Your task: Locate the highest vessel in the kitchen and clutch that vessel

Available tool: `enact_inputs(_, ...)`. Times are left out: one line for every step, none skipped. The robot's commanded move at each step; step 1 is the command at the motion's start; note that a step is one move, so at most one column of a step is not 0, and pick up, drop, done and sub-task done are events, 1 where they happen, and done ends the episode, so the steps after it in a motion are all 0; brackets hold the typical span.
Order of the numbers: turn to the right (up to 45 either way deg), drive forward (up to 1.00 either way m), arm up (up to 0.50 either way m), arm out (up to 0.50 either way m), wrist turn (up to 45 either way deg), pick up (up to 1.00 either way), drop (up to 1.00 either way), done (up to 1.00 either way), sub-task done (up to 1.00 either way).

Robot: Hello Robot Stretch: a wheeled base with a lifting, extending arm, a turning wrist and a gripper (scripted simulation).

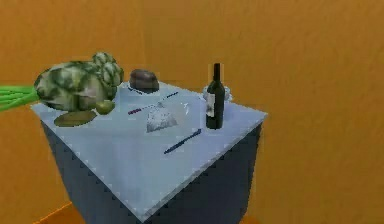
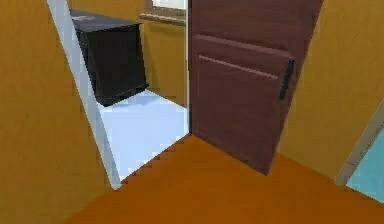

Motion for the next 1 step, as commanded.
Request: enact_inputs(45.0,0.0,0.0,0.0,0.0,0.0,0.0,0.0,0.0)
